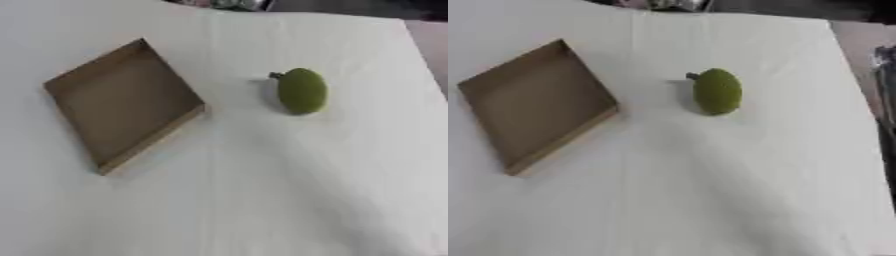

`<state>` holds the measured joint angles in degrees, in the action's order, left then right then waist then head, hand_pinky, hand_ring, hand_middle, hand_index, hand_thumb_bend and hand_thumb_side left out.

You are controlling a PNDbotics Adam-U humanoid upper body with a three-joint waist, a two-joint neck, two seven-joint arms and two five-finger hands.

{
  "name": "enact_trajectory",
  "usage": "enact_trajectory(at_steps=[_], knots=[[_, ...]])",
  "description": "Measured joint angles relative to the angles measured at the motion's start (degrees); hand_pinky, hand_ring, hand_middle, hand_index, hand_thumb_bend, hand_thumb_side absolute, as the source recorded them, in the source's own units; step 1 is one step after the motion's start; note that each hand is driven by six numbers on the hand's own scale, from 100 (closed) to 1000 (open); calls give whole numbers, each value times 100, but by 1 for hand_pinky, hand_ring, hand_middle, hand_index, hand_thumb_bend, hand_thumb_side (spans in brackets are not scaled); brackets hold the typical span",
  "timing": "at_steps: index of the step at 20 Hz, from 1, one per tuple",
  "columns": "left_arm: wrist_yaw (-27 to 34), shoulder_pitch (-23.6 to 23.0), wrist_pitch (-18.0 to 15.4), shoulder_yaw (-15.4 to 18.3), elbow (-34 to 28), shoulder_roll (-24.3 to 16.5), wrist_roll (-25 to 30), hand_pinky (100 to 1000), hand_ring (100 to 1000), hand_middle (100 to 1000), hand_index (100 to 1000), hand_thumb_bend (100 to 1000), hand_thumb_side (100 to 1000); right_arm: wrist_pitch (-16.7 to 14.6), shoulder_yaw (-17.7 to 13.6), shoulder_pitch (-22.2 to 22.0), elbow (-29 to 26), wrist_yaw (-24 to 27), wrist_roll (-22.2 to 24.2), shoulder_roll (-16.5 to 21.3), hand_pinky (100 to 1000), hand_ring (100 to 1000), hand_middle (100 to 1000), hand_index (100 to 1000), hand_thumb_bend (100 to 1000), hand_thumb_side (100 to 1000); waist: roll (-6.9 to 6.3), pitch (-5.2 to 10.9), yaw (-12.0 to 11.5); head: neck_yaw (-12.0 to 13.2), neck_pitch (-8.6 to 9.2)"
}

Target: Pick up objects on the table and place them in the box.

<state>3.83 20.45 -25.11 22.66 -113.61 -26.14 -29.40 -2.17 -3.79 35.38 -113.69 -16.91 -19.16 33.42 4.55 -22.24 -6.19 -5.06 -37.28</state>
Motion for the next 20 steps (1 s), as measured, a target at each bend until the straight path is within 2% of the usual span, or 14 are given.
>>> enact_trajectory(at_steps=[3, 6, 10, 12, 15, 20], knots=[[-7, -71, -11, 0, 0, -9, 16, 761, 763, 687, 841, 100, 664, 374, 107, -79, 0, -156, 209, 442, 809, 729, 718, 838, 100, 469, 15, -2, 9, 5, 3], [-26, -145, -22, 2, 0, -58, 26, 761, 763, 687, 841, 100, 661, 774, 255, -175, 0, -327, 582, 968, 828, 783, 772, 860, 100, 416, 30, -2, 10, 17, 3], [-69, -244, -52, 3, 0, -127, 24, 762, 763, 688, 841, 100, 658, 1341, 474, -311, 0, -448, 1182, 1677, 852, 841, 826, 893, 100, 247, 48, -6, 10, 23, 2], [-93, -290, -68, 5, 0, -152, 21, 761, 764, 688, 841, 100, 657, 1552, 600, -376, -1, -489, 1543, 2013, 860, 859, 843, 903, 100, 210, 50, -20, 7, 23, 2], [-138, -348, -82, 6, 0, -153, 24, 761, 764, 688, 841, 100, 656, 1700, 789, -478, -1, -494, 2130, 2466, 871, 879, 859, 914, 100, 198, 54, -41, -6, 23, -2], [-190, -404, -100, 15, 0, -154, 26, 761, 764, 688, 841, 100, 653, 1565, 1025, -568, -3, -263, 2838, 2967, 882, 894, 871, 925, 100, 324, 68, -96, -33, -6, -45]])
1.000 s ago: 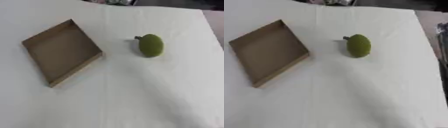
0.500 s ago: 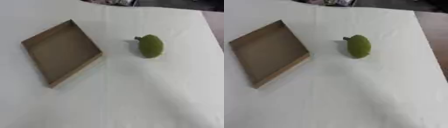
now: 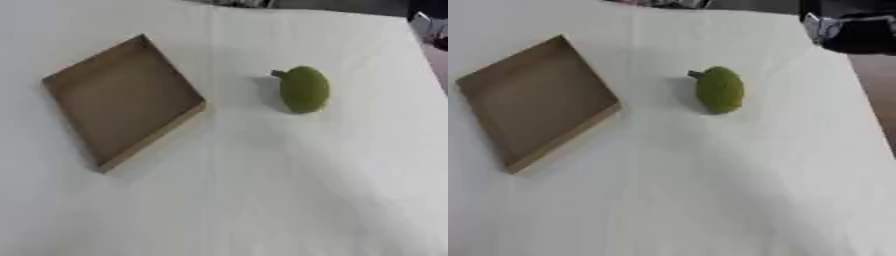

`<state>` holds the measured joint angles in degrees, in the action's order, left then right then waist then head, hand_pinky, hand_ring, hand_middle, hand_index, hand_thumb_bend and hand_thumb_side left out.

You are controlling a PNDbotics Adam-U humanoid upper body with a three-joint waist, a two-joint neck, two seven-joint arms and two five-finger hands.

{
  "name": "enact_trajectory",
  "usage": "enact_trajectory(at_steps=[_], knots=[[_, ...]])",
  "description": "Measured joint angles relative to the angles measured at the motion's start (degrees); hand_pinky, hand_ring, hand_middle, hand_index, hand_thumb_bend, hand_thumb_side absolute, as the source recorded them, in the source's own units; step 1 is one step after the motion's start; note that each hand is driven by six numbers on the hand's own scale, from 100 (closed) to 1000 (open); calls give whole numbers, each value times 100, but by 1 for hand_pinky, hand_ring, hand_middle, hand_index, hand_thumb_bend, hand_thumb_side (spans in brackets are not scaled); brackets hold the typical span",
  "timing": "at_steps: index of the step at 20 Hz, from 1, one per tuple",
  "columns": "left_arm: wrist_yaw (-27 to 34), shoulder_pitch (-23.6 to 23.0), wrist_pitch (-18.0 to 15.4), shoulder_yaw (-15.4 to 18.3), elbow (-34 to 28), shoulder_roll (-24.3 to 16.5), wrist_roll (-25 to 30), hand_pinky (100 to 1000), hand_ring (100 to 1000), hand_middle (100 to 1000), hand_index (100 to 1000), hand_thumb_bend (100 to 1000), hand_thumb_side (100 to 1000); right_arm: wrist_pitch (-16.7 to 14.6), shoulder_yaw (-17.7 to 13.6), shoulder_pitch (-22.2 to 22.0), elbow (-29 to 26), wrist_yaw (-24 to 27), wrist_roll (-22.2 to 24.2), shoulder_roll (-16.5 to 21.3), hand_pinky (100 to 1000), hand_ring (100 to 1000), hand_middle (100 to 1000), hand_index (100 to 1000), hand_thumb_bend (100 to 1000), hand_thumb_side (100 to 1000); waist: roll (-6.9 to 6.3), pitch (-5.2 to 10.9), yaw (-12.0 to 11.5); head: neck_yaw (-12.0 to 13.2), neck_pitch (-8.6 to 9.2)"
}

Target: Pick up objects on the table and place them in the box.

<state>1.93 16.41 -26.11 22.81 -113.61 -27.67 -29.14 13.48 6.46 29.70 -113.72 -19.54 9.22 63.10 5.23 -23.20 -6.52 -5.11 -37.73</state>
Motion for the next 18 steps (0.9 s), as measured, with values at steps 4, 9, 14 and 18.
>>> enact_trajectory(at_steps=[4, 9, 14, 18], knots=[[-41, -38, -18, 10, 0, 0, 17, 761, 764, 688, 841, 100, 652, -200, 174, 61, -1, 229, 293, 170, 887, 896, 872, 928, 100, 383, -3, -34, -28, -38, -1], [-48, -76, -37, 10, 0, 0, 37, 762, 764, 688, 841, 100, 651, -332, 405, 261, -3, 500, 516, 211, 892, 899, 875, 933, 100, 432, -18, -49, -57, -97, -1], [-48, -78, -49, 10, 0, 0, 52, 762, 765, 688, 841, 100, 650, -294, 629, 419, -4, 665, 682, 212, 907, 913, 887, 958, 100, 438, -22, -49, -90, -133, 1], [-47, -78, -55, 6, 0, 0, 72, 762, 765, 688, 841, 100, 650, 48, 844, 572, -5, 1015, 785, 158, 918, 924, 887, 959, 100, 359, -31, -49, -117, -154, 6]])
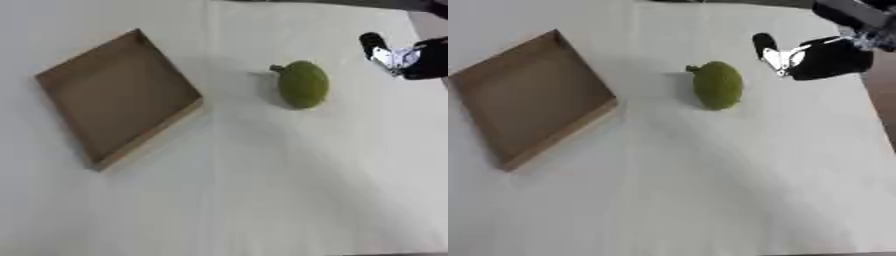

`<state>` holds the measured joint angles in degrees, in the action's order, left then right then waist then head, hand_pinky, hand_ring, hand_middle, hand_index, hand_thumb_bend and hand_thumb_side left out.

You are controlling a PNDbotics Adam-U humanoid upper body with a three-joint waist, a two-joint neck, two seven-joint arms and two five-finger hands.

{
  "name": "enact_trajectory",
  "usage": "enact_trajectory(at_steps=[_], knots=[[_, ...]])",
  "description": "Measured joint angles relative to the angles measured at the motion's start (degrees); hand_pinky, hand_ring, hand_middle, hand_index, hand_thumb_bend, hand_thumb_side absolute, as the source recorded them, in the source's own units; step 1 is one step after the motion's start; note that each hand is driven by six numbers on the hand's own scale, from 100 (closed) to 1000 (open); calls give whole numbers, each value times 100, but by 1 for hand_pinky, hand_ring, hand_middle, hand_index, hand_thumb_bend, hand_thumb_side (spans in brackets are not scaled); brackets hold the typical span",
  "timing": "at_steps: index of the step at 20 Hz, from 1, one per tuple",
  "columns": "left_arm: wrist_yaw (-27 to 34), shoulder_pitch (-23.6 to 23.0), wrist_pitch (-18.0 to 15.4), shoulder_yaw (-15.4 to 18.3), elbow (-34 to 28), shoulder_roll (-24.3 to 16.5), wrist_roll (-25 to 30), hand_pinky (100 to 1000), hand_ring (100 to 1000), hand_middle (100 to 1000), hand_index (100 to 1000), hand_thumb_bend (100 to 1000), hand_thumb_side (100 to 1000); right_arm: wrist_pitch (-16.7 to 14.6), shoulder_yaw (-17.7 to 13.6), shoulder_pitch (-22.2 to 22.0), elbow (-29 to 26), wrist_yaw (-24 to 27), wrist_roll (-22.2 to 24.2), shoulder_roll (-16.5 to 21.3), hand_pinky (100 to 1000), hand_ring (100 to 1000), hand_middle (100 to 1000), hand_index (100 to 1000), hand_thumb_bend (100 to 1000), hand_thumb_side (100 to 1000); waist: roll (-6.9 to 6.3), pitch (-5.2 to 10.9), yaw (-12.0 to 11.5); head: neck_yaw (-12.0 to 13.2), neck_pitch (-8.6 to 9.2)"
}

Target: Pick up objects on the table and place them in the box.

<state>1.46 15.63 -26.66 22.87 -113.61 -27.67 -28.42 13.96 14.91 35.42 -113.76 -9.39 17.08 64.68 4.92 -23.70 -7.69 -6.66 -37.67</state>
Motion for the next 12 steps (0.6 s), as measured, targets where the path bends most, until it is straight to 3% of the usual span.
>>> enact_trajectory(at_steps=[6, 12], knots=[[2, 0, -5, -5, 0, 0, 21, 762, 765, 688, 840, 100, 650, 830, 342, 301, -5, 264, 100, -163, 926, 921, 876, 955, 100, 201, -1, 0, -27, -23, 5], [8, -1, -1, -16, 0, 0, 41, 762, 765, 687, 840, 100, 650, 1565, 641, 500, -6, 230, 194, -374, 936, 927, 883, 962, 100, 207, 10, 0, -56, -29, 24]])
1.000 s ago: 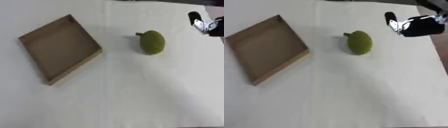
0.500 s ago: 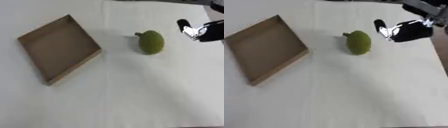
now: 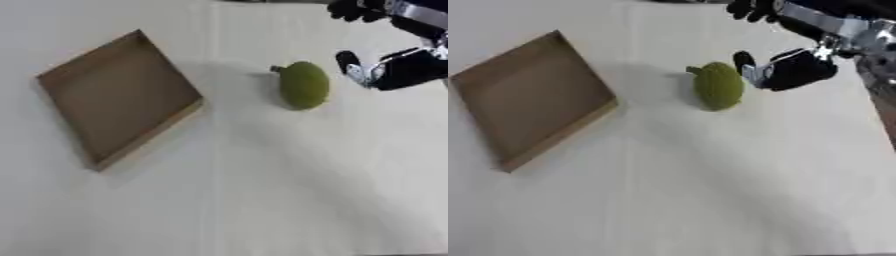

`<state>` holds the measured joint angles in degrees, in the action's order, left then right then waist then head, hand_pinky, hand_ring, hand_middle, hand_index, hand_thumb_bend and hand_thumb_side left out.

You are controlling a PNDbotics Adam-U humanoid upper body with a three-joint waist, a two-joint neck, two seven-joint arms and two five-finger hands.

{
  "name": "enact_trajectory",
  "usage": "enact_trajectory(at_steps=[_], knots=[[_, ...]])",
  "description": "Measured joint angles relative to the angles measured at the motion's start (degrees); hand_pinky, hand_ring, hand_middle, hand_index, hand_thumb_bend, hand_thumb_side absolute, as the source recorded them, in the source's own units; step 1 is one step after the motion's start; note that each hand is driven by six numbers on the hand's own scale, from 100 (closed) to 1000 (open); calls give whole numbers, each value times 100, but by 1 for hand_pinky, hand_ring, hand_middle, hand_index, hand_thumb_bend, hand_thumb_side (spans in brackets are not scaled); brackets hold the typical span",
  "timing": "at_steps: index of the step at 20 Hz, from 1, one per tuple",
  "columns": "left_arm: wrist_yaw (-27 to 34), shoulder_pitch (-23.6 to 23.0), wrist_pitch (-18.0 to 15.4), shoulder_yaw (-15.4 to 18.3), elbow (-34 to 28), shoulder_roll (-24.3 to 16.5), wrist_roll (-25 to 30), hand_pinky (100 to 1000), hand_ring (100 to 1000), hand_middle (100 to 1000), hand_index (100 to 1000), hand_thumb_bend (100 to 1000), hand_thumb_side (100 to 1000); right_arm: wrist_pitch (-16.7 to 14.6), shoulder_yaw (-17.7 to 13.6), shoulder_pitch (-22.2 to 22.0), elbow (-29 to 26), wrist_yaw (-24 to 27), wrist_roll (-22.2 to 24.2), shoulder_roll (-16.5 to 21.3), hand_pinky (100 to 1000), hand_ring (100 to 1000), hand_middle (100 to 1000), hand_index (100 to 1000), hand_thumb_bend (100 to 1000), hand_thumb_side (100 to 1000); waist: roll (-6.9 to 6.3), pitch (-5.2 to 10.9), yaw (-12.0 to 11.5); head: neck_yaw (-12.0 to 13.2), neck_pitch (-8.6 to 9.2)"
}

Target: Pick up objects on the table and place them in the box.

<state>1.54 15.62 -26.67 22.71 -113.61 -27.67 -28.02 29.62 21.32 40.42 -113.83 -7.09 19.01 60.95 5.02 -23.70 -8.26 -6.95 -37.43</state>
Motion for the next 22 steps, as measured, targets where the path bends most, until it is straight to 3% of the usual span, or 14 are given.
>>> enact_trajectory(at_steps=[5, 10, 22], knots=[[2, 0, 0, -1, 0, 0, 27, 762, 765, 686, 836, 100, 649, 427, 215, 85, 0, -196, 154, -149, 941, 930, 885, 975, 100, 210, 0, 0, -20, -16, 18], [12, -1, 10, -2, 0, 1, 46, 762, 765, 685, 836, 100, 649, 648, 367, 114, 83, -538, 398, -281, 947, 935, 897, 975, 100, 222, 1, 1, -23, -21, 20], [46, -8, 24, -3, 0, 12, 110, 763, 765, 680, 830, 100, 649, 470, 648, 317, 1218, -1118, 590, -714, 949, 942, 914, 974, 100, 258, 6, 0, -52, -22, 28]])
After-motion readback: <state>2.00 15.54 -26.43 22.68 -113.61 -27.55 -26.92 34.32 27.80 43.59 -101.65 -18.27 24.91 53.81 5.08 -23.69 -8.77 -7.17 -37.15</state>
